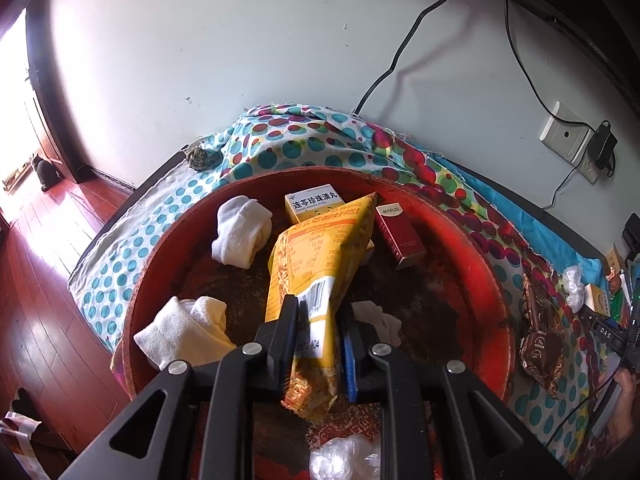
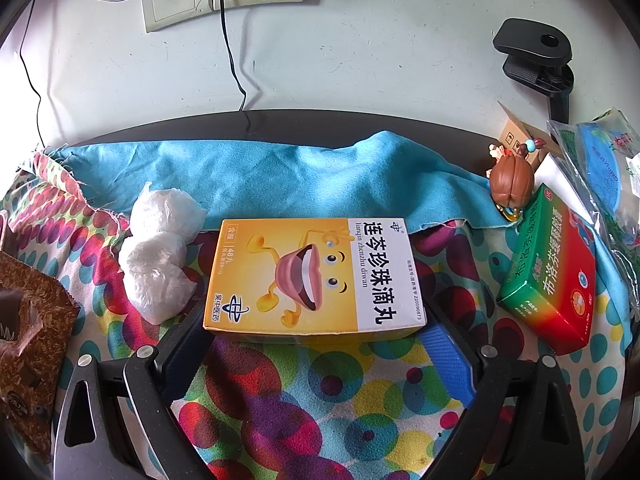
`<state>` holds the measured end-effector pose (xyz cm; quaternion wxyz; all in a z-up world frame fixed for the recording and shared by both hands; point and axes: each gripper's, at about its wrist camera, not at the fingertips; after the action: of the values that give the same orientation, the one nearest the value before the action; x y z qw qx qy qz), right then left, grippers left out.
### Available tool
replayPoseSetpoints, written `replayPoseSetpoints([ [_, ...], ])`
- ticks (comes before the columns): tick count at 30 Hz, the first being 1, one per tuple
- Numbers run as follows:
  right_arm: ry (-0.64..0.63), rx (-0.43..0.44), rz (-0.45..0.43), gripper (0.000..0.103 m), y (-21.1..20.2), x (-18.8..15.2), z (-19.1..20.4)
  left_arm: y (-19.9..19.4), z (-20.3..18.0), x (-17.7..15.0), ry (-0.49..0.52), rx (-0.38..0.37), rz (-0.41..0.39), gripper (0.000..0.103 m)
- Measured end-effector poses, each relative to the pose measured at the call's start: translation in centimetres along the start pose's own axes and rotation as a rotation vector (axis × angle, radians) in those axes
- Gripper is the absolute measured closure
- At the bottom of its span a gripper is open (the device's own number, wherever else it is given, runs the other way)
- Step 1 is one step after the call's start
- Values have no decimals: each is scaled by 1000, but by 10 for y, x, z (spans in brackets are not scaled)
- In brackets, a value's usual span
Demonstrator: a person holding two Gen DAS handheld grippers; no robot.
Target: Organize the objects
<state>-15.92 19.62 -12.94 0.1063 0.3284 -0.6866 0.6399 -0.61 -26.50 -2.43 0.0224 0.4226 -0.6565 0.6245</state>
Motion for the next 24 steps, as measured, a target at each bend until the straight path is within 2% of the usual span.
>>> replayPoseSetpoints([
  [2, 0, 0, 0, 9, 1, 1, 1, -4, 3, 0, -24, -27, 0, 72],
  [3, 0, 0, 0, 9, 0, 0, 0, -7, 4, 1, -28, -27, -9, 72],
  [7, 0, 0, 1, 9, 7, 5, 5, -29, 2, 1, -29, -18, -98, 62],
  [13, 0, 0, 1, 8, 8, 6, 6, -61, -19, 0, 0, -84, -173, 55],
  [17, -1, -2, 1, 9, 8, 6, 6, -67, -43, -3, 59, -147, -149, 53],
  [20, -6, -9, -1, 9, 7, 5, 5, -63, -60, -5, 104, -193, -88, 53],
  [22, -26, -14, -14, 16, 3, 4, 6, -58, -71, -6, 144, -196, -36, 53],
  [24, -57, -42, -22, 18, -2, 2, 13, -56, -80, -8, 181, -189, -4, 53],
])
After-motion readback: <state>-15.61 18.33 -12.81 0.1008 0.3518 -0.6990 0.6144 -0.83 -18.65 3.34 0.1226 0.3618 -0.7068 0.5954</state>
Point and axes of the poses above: each gripper's, at about its wrist camera, not at the fingertips, and y roughly the way its jaws point, z to its left, x to its top, and after that the axes turned 13 degrees about -y, right-handed
